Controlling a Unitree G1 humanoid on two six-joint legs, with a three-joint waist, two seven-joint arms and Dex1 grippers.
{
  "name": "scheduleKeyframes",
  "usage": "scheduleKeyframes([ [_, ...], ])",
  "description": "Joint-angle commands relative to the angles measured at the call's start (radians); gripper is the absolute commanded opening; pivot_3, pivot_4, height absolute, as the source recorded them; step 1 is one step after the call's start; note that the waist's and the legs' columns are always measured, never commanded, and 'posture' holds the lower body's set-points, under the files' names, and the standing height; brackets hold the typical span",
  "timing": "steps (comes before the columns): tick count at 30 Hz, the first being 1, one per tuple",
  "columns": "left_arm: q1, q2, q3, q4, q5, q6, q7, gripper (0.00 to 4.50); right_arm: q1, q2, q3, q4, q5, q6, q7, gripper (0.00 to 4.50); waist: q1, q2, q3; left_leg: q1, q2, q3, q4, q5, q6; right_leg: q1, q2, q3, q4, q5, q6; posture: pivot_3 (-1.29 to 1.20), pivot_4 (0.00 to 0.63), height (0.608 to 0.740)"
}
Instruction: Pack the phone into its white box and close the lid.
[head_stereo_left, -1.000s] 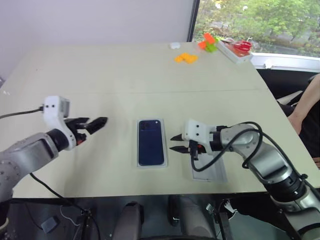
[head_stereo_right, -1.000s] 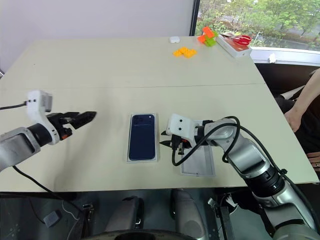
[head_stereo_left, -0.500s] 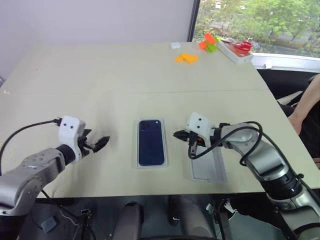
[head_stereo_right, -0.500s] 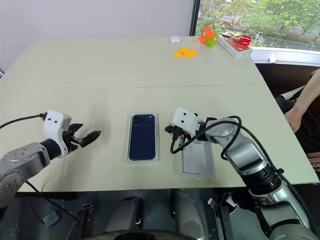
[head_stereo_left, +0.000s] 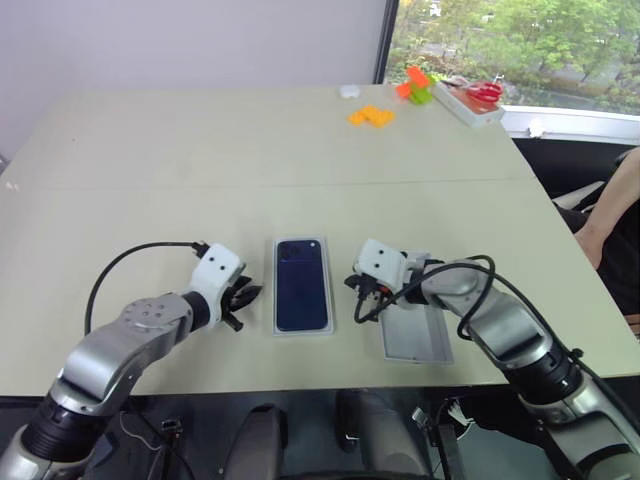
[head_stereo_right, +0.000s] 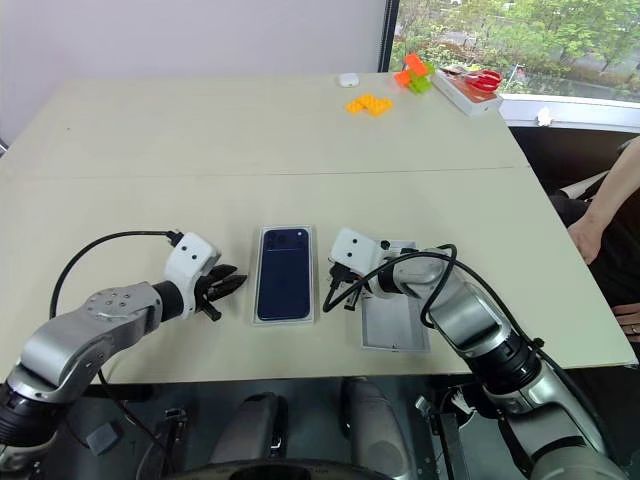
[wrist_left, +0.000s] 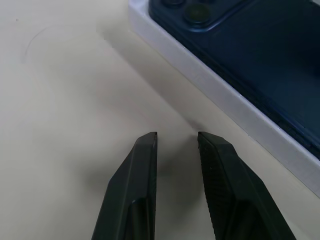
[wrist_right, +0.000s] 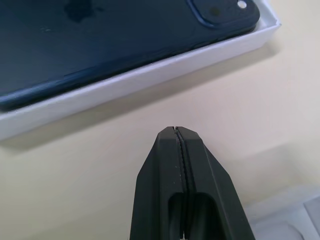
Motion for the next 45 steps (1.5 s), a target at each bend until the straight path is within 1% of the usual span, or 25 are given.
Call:
scheduleKeyframes([
  [1,-0.032,-0.04,-0.04,-0.015,0.021,0.045,-0.015,1.38,-0.016,0.01,-0.002,-0.036,-0.001,0.018,-0.003,0.0,0.003,0.0,0.0,0.0,0.0,0.0,0.0,0.0,0.0,0.0,0.0,0.0,0.0,0.0,0.0,0.0,0.15,0.732],
  [10,-0.099,-0.133,-0.1,-0.007,0.069,0.098,-0.046,1.38,0.012,-0.018,-0.014,-0.111,0.013,0.067,0.009,0.0,0.004,0.0,-0.001,0.0,-0.001,0.0,0.001,0.0,0.0,0.001,-0.001,0.0,0.0,0.0,0.0,0.0,0.15,0.732],
  [19,-0.12,-0.18,-0.087,-0.001,0.09,0.127,-0.076,1.38,0.021,-0.061,-0.044,-0.137,0.022,0.076,0.019,0.0,0.003,0.0,-0.001,0.0,-0.001,0.0,0.001,0.0,0.0,0.001,-0.001,0.0,0.0,0.0,0.0,0.0,0.15,0.732],
  [20,-0.119,-0.182,-0.08,-0.004,0.087,0.133,-0.079,1.38,0.016,-0.068,-0.053,-0.139,0.022,0.074,0.02,0.0,0.003,0.0,-0.001,0.0,-0.001,0.0,0.001,0.0,0.0,0.001,-0.001,0.0,0.0,0.0,0.0,0.0,0.15,0.732],
  [23,-0.093,-0.169,-0.024,-0.034,0.068,0.142,-0.092,1.38,0.006,-0.109,-0.139,-0.166,0.077,0.117,0.056,0.0,0.003,0.0,-0.001,0.0,-0.001,0.0,0.001,0.0,0.0,0.001,-0.001,0.0,0.001,0.001,0.0,0.0,0.15,0.732],
  [26,-0.053,-0.145,0.039,-0.066,0.048,0.121,-0.125,1.31,0.006,-0.151,-0.242,-0.226,0.192,0.179,0.129,0.82,0.002,0.0,-0.001,0.0,-0.001,-0.001,0.001,0.0,0.0,0.001,-0.001,0.0,0.001,0.001,0.0,0.0,0.15,0.732],
  [28,-0.017,-0.12,0.075,-0.078,0.056,0.072,-0.153,1.31,-0.006,-0.164,-0.303,-0.253,0.239,0.245,0.125,1.78,-0.002,0.0,-0.001,0.0,-0.001,-0.001,0.001,0.0,0.001,0.001,-0.001,0.0,0.001,0.001,0.0,0.0,0.15,0.732],
  [29,-0.002,-0.108,0.088,-0.076,0.068,0.046,-0.163,1.31,-0.014,-0.162,-0.327,-0.262,0.25,0.289,0.102,2.42,-0.003,0.0,-0.001,0.0,0.0,-0.001,0.001,0.0,0.001,0.001,0.0,0.0,0.001,0.0,0.0,0.0,0.15,0.732],
  [31,0.018,-0.09,0.106,-0.064,0.089,0.002,-0.175,1.31,-0.028,-0.149,-0.361,-0.277,0.268,0.372,0.056,3.36,-0.001,0.0,-0.001,0.0,0.0,-0.001,0.001,0.0,0.001,0.001,0.001,0.0,0.002,0.0,0.0,0.0,0.15,0.732],
  [32,0.021,-0.082,0.11,-0.05,0.102,-0.021,-0.181,1.31,-0.036,-0.13,-0.38,-0.287,0.29,0.461,0.035,3.85,0.0,0.0,-0.001,0.0,0.0,-0.001,0.001,0.0,0.001,0.001,0.001,0.0,0.003,0.0,0.0,0.0,0.15,0.732],
  [33,0.022,-0.077,0.113,-0.04,0.112,-0.038,-0.186,1.31,-0.043,-0.116,-0.393,-0.295,0.31,0.526,0.018,3.85,0.001,-0.001,-0.001,0.0,0.0,-0.001,0.001,0.0,0.001,0.001,0.001,0.0,0.003,0.0,0.0,0.0,0.15,0.732],
  [35,0.019,-0.07,0.113,-0.023,0.128,-0.089,-0.212,1.31,-0.076,-0.083,-0.385,-0.317,0.316,0.716,-0.042,3.85,0.0,0.0,-0.001,0.0,0.0,-0.001,0.001,0.0,0.001,0.0,0.001,0.0,0.003,0.0,0.0,0.0,0.15,0.732],
  [37,0.015,-0.066,0.113,-0.016,0.131,-0.147,-0.253,1.31,-0.089,-0.046,-0.379,-0.301,0.336,0.813,-0.13,3.85,0.0,0.0,-0.001,0.0,0.0,0.0,0.001,0.0,0.001,0.0,0.001,0.0,0.003,0.001,-0.001,0.0,0.15,0.732],
  [39,0.015,-0.065,0.116,-0.016,0.124,-0.178,-0.285,1.31,-0.089,-0.033,-0.385,-0.283,0.386,0.826,-0.186,3.85,0.002,0.0,-0.001,-0.001,0.0,0.0,0.001,0.0,0.001,-0.001,0.0,0.0,0.003,0.002,-0.003,0.0,0.15,0.732],
  [41,0.022,-0.049,0.109,-0.025,0.121,-0.221,-0.339,1.31,-0.083,-0.022,-0.401,-0.251,0.475,0.826,-0.269,3.85,0.003,0.0,-0.001,-0.001,0.0,0.0,0.001,0.0,0.001,-0.001,0.0,0.0,0.003,0.002,-0.003,0.0,0.15,0.732],
  [45,0.057,-0.006,0.074,-0.027,0.145,-0.322,-0.447,1.31,-0.077,0.011,-0.409,-0.176,0.68,0.826,-0.504,3.85,-0.002,0.0,-0.001,-0.001,0.0,0.0,0.001,0.0,0.001,-0.001,0.0,0.0,0.002,0.002,-0.003,0.0,0.15,0.732],
])
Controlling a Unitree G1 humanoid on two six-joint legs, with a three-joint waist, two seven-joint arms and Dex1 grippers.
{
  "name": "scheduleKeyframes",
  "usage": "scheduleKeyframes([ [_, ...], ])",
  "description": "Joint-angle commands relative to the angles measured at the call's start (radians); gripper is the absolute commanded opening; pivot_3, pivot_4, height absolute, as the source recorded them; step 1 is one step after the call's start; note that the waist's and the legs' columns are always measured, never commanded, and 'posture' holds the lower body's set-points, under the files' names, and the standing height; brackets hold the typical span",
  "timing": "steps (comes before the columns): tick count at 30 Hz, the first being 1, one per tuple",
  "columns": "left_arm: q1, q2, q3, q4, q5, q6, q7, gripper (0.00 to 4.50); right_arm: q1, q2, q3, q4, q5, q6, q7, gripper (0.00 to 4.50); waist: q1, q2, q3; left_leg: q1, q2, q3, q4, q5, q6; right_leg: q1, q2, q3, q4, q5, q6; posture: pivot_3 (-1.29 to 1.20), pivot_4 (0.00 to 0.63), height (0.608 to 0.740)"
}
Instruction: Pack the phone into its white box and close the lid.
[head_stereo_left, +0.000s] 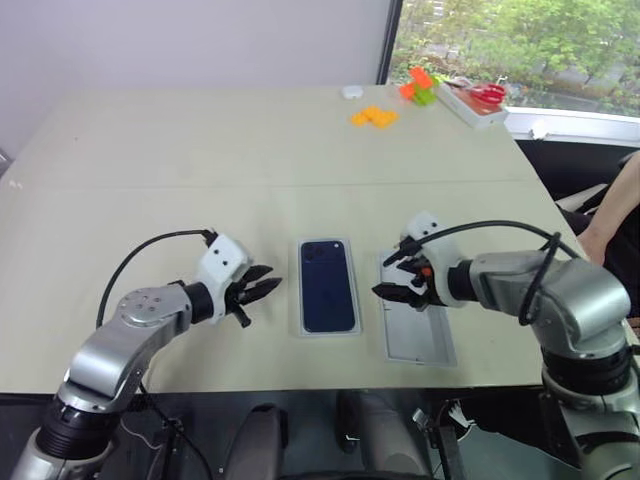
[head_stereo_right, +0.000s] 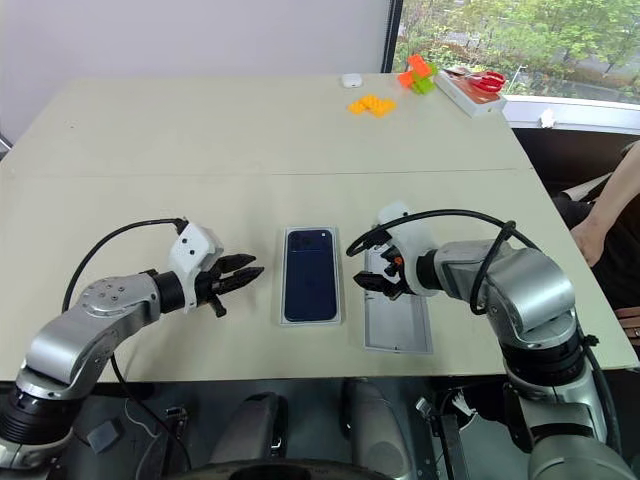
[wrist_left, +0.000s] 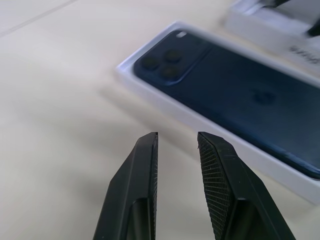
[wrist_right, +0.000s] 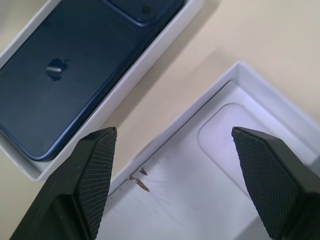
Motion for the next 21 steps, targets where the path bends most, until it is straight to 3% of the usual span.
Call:
scheduleKeyframes([
  [1,0.021,0.019,-0.011,-0.024,0.012,-0.088,-0.081,1.31,-0.005,0.031,-0.035,0.053,0.201,0.007,-0.209,3.85,-0.003,0.0,0.0,-0.001,0.0,0.001,0.0,0.0,0.0,0.0,0.0,0.001,0.0,0.0,0.001,0.0,0.15,0.732],
  [6,0.039,0.019,-0.003,-0.044,-0.013,-0.125,-0.145,1.31,-0.003,0.078,-0.072,0.195,0.552,0.007,-0.601,3.85,-0.005,0.0,0.0,-0.001,0.001,0.0,0.0,0.0,0.0,0.0,0.001,0.001,0.001,-0.001,0.002,0.0,0.15,0.732],
  [7,0.042,0.019,0.001,-0.051,-0.023,-0.124,-0.155,1.31,-0.006,0.086,-0.078,0.221,0.622,0.007,-0.683,3.61,-0.007,-0.001,0.0,-0.001,0.001,0.001,0.0,0.0,0.0,0.002,0.001,0.001,0.001,-0.001,0.003,0.0,0.15,0.732],
  [9,0.046,0.016,0.007,-0.057,-0.029,-0.122,-0.167,1.31,-0.013,0.09,-0.083,0.263,0.754,0.007,-0.825,2.97,-0.006,-0.001,0.0,-0.001,0.002,0.001,0.0,0.0,0.001,0.003,0.002,0.001,0.001,-0.002,0.003,0.0,0.15,0.732],
  [11,0.051,0.017,0.009,-0.062,-0.029,-0.119,-0.173,1.31,-0.026,0.107,-0.09,0.306,0.868,0.007,-0.959,2.04,-0.006,-0.001,-0.001,-0.001,0.002,0.001,0.0,0.0,0.001,0.003,0.002,0.002,0.001,-0.002,0.003,0.0,0.15,0.732],
  [15,0.056,0.019,0.011,-0.063,-0.026,-0.115,-0.175,1.31,-0.039,-0.04,0.09,0.338,1.297,-0.257,-1.299,0.04,-0.006,0.0,-0.001,-0.001,0.002,0.001,0.0,-0.001,0.001,0.003,0.002,0.003,0.0,-0.002,0.003,0.0,0.15,0.732],
  [18,0.061,0.017,0.028,-0.058,-0.033,-0.11,-0.171,1.31,-0.056,-0.072,0.118,0.336,1.366,-0.375,-1.382,0.02,-0.006,0.0,-0.001,-0.001,0.002,0.002,0.0,-0.001,0.001,0.003,0.002,0.003,-0.001,-0.002,0.004,0.0,0.15,0.732],
  [21,0.066,0.015,0.069,-0.043,-0.053,-0.098,-0.162,1.31,-0.101,-0.057,0.075,0.336,1.366,-0.437,-1.369,0.02,-0.008,0.0,-0.001,-0.001,0.002,0.003,0.0,-0.001,0.001,0.003,0.003,0.004,0.0,-0.002,0.004,0.0,0.15,0.732],
])
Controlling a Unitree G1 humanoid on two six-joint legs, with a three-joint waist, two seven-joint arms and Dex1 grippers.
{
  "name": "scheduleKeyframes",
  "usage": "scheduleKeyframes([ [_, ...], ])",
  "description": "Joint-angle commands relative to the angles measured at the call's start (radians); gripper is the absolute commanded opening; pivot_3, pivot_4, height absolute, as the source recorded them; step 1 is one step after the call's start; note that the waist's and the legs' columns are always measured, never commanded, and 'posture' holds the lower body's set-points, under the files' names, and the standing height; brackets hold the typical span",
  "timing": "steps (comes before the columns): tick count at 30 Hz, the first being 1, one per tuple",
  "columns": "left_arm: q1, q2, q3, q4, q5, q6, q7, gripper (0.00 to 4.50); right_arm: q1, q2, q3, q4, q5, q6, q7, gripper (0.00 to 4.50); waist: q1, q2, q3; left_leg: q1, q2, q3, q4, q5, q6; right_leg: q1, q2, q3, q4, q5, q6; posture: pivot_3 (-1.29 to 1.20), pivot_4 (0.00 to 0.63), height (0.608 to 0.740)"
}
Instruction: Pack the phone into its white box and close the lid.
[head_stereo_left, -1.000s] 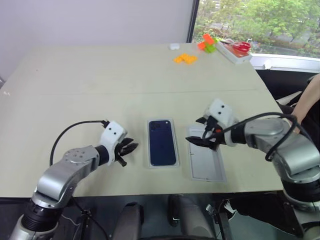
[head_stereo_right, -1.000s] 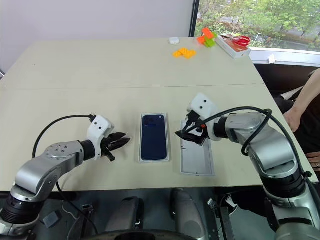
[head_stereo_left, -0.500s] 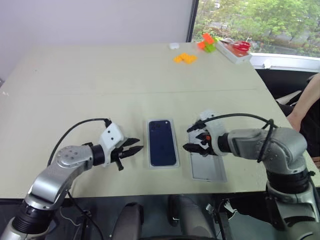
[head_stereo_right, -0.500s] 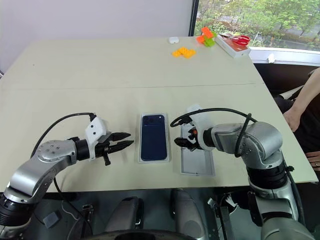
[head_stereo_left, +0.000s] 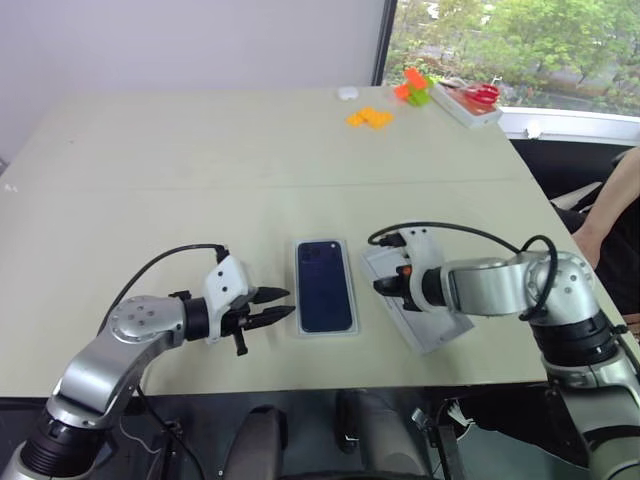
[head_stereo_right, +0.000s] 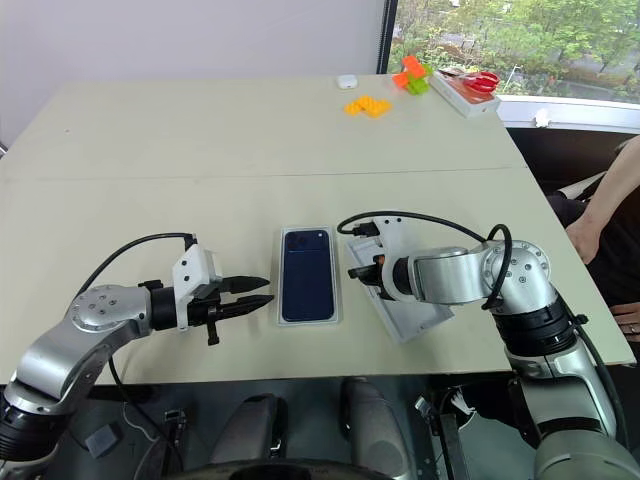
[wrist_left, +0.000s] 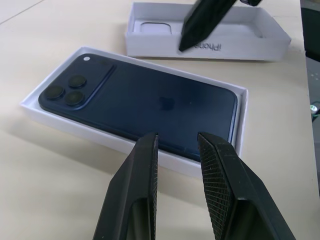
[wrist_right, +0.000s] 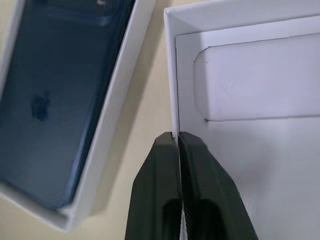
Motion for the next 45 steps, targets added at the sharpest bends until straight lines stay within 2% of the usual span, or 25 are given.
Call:
scheduleKeyframes([
  [1,0.007,-0.002,0.08,-0.001,-0.035,0.002,0.019,1.31,-0.083,-0.009,-0.057,-0.006,0.033,-0.068,0.039,0.02,0.0,0.0,0.0,0.0,0.001,0.0,0.0,0.0,0.0,0.0,0.0,0.0,0.0,0.0,0.0,0.0,0.15,0.732],
  [4,0.005,-0.017,0.17,0.046,-0.066,0.016,0.057,1.31,-0.147,0.022,-0.146,-0.037,0.033,-0.115,0.212,0.02,0.001,0.001,0.0,0.0,0.001,0.0,0.0,0.0,0.0,-0.002,0.001,0.0,0.001,0.0,0.0,0.0,0.15,0.732],
  [6,0.0,-0.022,0.231,0.091,-0.077,0.02,0.08,1.31,-0.143,0.128,-0.206,-0.06,0.033,-0.154,0.331,0.02,0.002,0.0,0.0,0.0,0.002,0.0,0.0,0.0,0.0,-0.003,0.001,-0.001,0.0,0.0,0.0,0.0,0.15,0.732],
  [8,-0.004,-0.014,0.262,0.139,-0.06,0.01,0.094,1.31,-0.122,0.252,-0.218,-0.093,0.033,-0.192,0.381,0.02,0.002,0.001,0.0,0.0,0.004,0.0,0.0,-0.002,0.004,-0.002,0.004,-0.001,0.0,0.0,0.0,0.0,0.15,0.732],
  [14,-0.023,0.002,0.294,0.227,-0.02,-0.028,0.101,1.31,-0.071,0.639,-0.225,-0.06,0.033,-0.305,0.261,0.02,0.005,0.001,0.0,0.001,0.014,0.0,0.001,-0.003,0.005,-0.006,0.009,-0.001,0.0,0.004,-0.006,0.0,0.15,0.732],
  [17,-0.032,0.005,0.302,0.251,-0.01,-0.037,0.105,1.31,-0.052,0.782,-0.227,0.024,0.033,-0.316,0.198,0.02,0.004,0.001,0.0,0.001,0.015,0.001,0.001,-0.003,0.005,-0.006,0.01,-0.001,0.0,0.005,-0.008,0.0,0.15,0.732],
  [19,-0.032,0.007,0.301,0.254,-0.004,-0.04,0.105,1.31,-0.043,0.832,-0.222,0.078,0.033,-0.305,0.178,0.02,0.004,0.002,0.0,0.002,0.016,0.002,0.001,-0.003,0.005,-0.006,0.011,-0.001,0.0,0.005,-0.008,0.0,0.15,0.732],
  [29,-0.021,0.0,0.283,0.226,0.005,-0.031,0.115,1.31,-0.034,0.835,-0.203,0.276,0.033,-0.347,0.145,0.02,0.0,0.002,0.0,0.001,0.017,0.002,0.001,-0.003,0.005,-0.007,0.014,0.0,-0.001,0.005,-0.008,0.0,0.15,0.732],
  [40,-0.072,-0.018,0.216,0.229,0.009,-0.024,0.108,1.31,-0.035,0.799,-0.188,0.311,-0.017,-0.397,0.158,0.02,-0.001,0.002,0.0,0.001,0.018,0.003,0.001,-0.003,0.005,-0.007,0.016,0.0,-0.001,0.005,-0.007,0.0,0.15,0.732],
  [43,-0.078,-0.032,0.19,0.211,0.003,-0.017,0.105,1.31,-0.041,0.786,-0.184,0.295,-0.021,-0.39,0.167,0.9,-0.001,0.002,0.0,0.001,0.018,0.003,0.001,-0.003,0.005,-0.007,0.016,0.0,-0.001,0.005,-0.007,0.0,0.15,0.732],
  [45,-0.084,-0.044,0.17,0.203,0.005,-0.013,0.108,1.31,-0.048,0.77,-0.181,0.283,-0.026,-0.382,0.163,1.87,-0.001,0.002,0.0,0.001,0.018,0.003,0.001,-0.003,0.005,-0.007,0.016,0.0,-0.001,0.005,-0.007,0.0,0.15,0.732],
])
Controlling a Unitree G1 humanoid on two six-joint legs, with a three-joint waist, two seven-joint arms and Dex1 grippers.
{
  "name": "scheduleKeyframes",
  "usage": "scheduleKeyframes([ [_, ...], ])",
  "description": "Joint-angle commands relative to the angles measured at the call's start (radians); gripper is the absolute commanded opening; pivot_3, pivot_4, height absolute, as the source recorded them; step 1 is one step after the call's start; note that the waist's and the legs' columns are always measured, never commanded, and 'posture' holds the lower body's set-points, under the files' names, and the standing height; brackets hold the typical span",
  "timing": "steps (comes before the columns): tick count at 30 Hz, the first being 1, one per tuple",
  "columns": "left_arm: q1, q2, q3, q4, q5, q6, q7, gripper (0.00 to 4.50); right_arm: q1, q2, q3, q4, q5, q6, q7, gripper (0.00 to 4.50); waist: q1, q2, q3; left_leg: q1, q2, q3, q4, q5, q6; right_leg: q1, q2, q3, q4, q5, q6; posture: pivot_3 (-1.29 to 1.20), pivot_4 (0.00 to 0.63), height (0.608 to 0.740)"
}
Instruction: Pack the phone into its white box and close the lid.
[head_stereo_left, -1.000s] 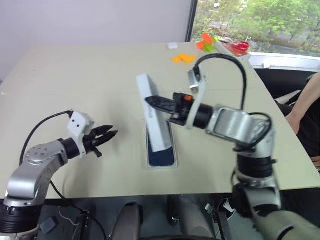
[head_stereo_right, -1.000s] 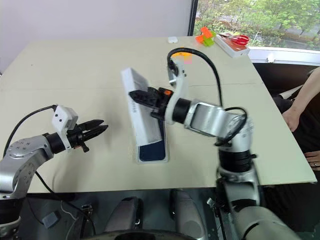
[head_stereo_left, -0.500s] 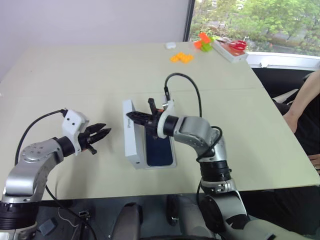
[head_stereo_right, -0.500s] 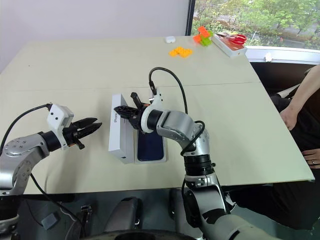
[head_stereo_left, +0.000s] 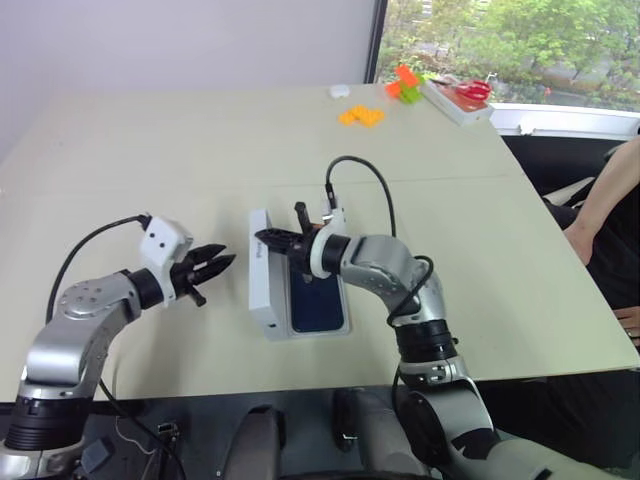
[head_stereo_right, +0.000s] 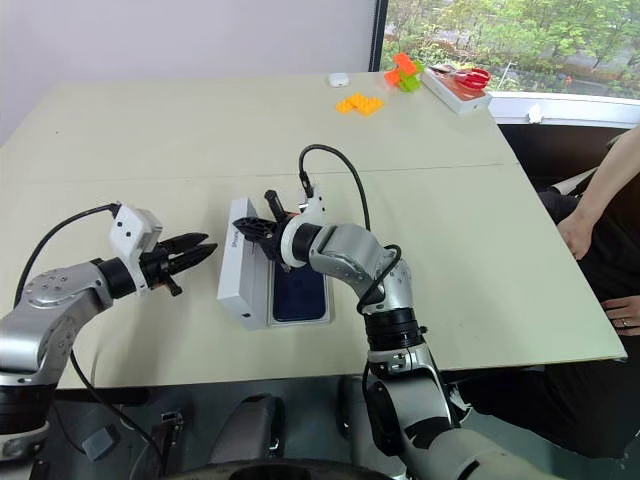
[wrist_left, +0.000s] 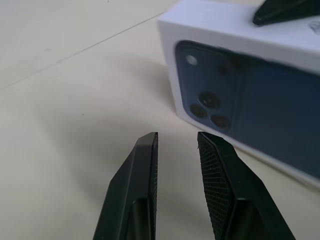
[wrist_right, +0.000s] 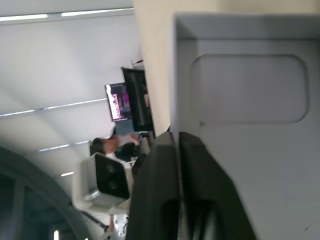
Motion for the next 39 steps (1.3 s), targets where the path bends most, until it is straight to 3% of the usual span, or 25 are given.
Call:
scheduleKeyframes([
  [1,-0.024,-0.02,-0.032,-0.051,-0.002,0.0,0.004,1.31,-0.028,-0.036,0.003,-0.054,-0.017,0.016,0.01,2.42,0.0,0.0,0.0,0.0,0.0,0.0,0.0,0.0,0.0,0.0,0.0,0.0,0.0,0.0,0.0,0.0,0.15,0.732],
  [5,-0.035,-0.054,-0.072,-0.074,-0.001,0.013,0.016,1.31,-0.05,-0.175,0.001,-0.119,-0.066,0.074,0.043,2.42,0.005,0.0,0.0,-0.001,-0.001,0.0,0.0,0.0,0.0,0.0,-0.001,0.0,-0.001,0.0,0.0,0.0,0.15,0.732],
  [11,-0.05,-0.1,-0.117,-0.105,-0.01,0.035,0.035,1.31,-0.08,-0.433,0.039,-0.208,-0.229,0.224,0.247,2.42,0.004,0.0,0.0,-0.001,-0.001,0.001,0.0,0.0,0.0,0.0,0.0,0.001,-0.002,0.0,0.0,0.0,0.15,0.732],
  [16,-0.078,-0.147,-0.185,-0.121,0.017,0.048,0.066,1.31,-0.072,-0.682,0.106,-0.322,-0.541,0.272,0.571,2.42,0.008,0.001,0.0,-0.002,-0.001,0.003,-0.001,0.0,0.0,0.001,0.001,0.003,-0.001,0.0,0.001,0.0,0.15,0.732],
  [20,-0.089,-0.165,-0.201,-0.119,0.028,0.04,0.081,1.31,-0.052,-0.763,0.138,-0.362,-0.704,0.25,0.76,2.42,0.002,0.0,0.0,-0.001,-0.001,0.006,-0.002,-0.001,0.001,0.002,0.002,0.006,-0.001,-0.001,0.001,0.0,0.15,0.732],
  [28,-0.09,-0.13,0.017,-0.096,-0.073,0.129,0.134,1.31,0.011,-0.898,0.234,-0.472,-1.048,0.123,1.083,2.42,0.002,0.0,0.0,0.0,0.0,0.009,-0.001,-0.002,0.003,0.001,0.005,0.01,0.0,-0.001,0.001,0.0,0.15,0.732],
  [31,-0.039,-0.071,0.121,-0.086,-0.114,0.201,0.135,1.31,0.04,-0.911,0.244,-0.505,-1.103,0.096,1.176,1.61,-0.001,0.0,0.0,0.001,0.0,0.01,-0.001,-0.002,0.004,0.001,0.005,0.011,0.0,-0.001,0.001,0.0,0.15,0.732],
  [32,-0.022,-0.057,0.156,-0.085,-0.139,0.233,0.132,1.31,0.05,-0.916,0.247,-0.519,-1.117,0.089,1.21,1.07,-0.001,0.0,0.0,0.001,0.0,0.01,-0.001,-0.002,0.004,0.001,0.005,0.011,0.0,-0.001,0.001,0.0,0.15,0.732],
  [34,0.025,-0.019,0.185,-0.1,-0.155,0.267,0.114,0.8,0.064,-0.929,0.27,-0.543,-1.166,0.069,1.265,0.14,0.001,0.0,0.0,0.001,0.0,0.011,-0.001,-0.002,0.004,0.0,0.005,0.012,0.0,-0.001,0.001,0.0,0.15,0.732],
  [36,0.075,0.018,0.169,-0.136,-0.16,0.294,0.092,0.03,0.071,-0.937,0.303,-0.555,-1.229,0.046,1.304,0.0,0.003,0.0,0.0,0.004,0.0,0.011,-0.001,-0.002,0.004,-0.001,0.005,0.012,0.0,-0.001,0.001,0.0,0.15,0.732],
  [39,0.116,0.036,0.113,-0.197,-0.16,0.325,0.09,0.03,0.071,-0.928,0.337,-0.563,-1.301,0.028,1.343,0.0,0.008,-0.001,0.001,0.006,-0.001,0.013,-0.001,-0.002,0.004,-0.001,0.004,0.012,-0.001,-0.002,-0.001,0.0,0.15,0.732],
])
